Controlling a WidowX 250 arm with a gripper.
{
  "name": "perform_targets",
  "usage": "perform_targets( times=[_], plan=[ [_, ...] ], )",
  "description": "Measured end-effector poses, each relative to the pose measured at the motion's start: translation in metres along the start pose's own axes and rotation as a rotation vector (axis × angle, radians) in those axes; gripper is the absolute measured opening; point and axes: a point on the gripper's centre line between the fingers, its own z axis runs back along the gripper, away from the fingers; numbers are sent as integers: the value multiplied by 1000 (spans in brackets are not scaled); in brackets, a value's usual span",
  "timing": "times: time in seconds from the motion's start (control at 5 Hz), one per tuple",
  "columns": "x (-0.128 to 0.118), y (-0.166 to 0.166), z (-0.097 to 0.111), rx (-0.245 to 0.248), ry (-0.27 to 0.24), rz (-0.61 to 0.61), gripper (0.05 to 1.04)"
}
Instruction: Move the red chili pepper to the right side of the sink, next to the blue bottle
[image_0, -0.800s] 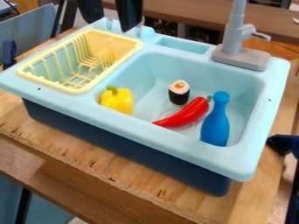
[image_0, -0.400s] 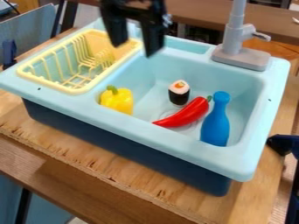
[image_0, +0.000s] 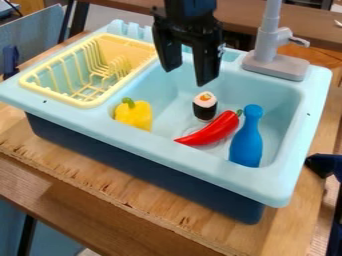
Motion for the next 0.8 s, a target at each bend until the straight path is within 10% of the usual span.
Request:
perform_targets(
  times=[0.8],
  plan=[
    [-34, 4, -59, 2, 108, 50, 1001]
  ],
)
